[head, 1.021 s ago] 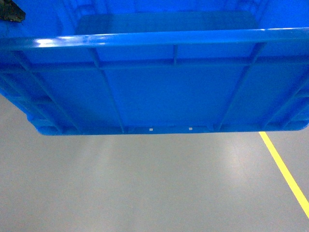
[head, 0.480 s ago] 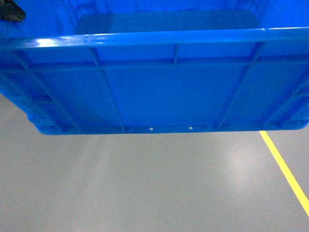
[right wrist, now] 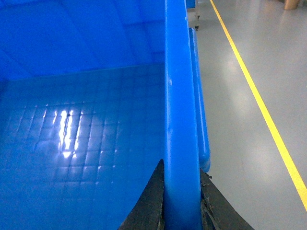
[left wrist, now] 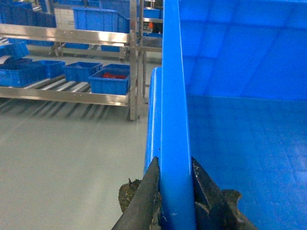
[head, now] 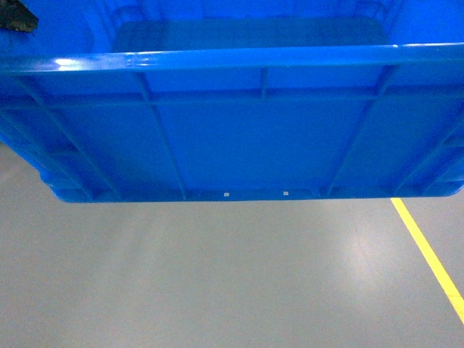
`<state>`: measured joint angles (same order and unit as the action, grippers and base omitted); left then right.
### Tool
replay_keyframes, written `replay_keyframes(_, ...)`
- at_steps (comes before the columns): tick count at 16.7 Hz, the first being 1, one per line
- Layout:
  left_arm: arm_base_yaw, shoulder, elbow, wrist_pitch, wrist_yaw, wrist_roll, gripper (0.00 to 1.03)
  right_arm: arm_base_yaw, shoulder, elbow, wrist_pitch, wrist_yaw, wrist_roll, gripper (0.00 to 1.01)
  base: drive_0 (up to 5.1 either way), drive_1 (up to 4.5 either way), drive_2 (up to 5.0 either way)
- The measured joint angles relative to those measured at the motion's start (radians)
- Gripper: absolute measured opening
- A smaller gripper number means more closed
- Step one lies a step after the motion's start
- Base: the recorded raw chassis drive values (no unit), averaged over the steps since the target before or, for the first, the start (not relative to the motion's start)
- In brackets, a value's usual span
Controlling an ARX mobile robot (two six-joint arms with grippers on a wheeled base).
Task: Place box next to blue box on left shelf
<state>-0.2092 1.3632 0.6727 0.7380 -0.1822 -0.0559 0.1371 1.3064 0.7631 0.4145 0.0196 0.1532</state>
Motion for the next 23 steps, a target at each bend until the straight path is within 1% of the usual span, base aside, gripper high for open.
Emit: replay_keyframes(23,0.0,0.0,0.0,-0.004,0.001,-0.001,0.1,0.0,0.0,0.0,0.002,0.001,0.0,0.08,0.0,4.31,-4.4)
